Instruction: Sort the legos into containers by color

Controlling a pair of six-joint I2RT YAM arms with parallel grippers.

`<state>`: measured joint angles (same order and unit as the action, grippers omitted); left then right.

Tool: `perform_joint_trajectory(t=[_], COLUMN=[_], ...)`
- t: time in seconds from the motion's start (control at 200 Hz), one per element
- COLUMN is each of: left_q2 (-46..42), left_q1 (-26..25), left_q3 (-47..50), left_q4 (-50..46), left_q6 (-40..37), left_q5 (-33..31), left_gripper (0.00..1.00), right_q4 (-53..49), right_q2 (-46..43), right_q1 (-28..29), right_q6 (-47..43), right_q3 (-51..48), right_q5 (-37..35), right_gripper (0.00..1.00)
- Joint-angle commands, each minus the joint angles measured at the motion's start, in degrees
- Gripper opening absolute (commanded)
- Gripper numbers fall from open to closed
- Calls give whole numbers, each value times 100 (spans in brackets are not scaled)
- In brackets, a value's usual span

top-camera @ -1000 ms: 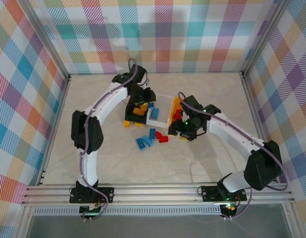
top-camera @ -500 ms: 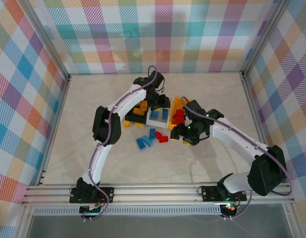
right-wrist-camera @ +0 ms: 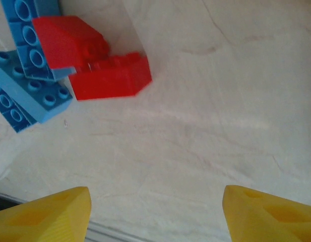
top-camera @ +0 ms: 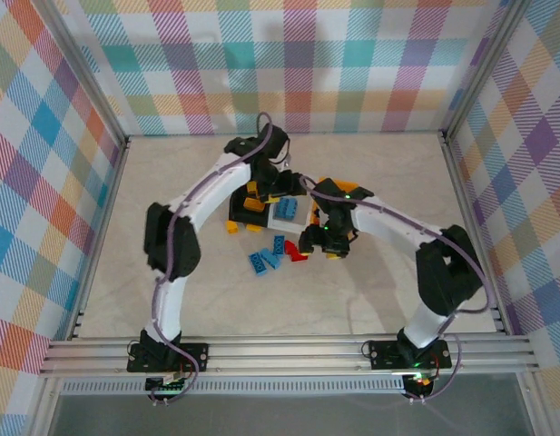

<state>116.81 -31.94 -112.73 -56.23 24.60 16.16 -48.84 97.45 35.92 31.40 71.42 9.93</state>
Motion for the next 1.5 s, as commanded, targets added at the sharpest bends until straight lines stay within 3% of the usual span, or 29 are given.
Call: perform_joint_trajectory(t=[0.0, 0.185, 0.43, 0.84, 1.5], left_q2=[-1099, -2416, -3370, -3627, -3565], left_q1=[136, 466, 1022, 1423, 1472], left_q3=[1007, 2832, 3987, 4452, 4663], left_q4=[86, 380, 468, 522, 683], left_q6=[-14, 179, 247, 151, 169], left_q5=[-149, -52, 140, 360, 519], left_gripper=[76, 78, 81, 82, 83], right_q4=[-62, -77, -189, -301, -119], right_q2=[440, 1117, 1634, 2076, 1575], right_q1=[172, 275, 275, 343, 533], right_q6=[-478, -598, -722, -636, -406], right_q3=[421, 912, 1328, 1543, 693], right_q5=[-185, -246, -326, -392, -665], right_gripper=[70, 71, 71, 68, 64])
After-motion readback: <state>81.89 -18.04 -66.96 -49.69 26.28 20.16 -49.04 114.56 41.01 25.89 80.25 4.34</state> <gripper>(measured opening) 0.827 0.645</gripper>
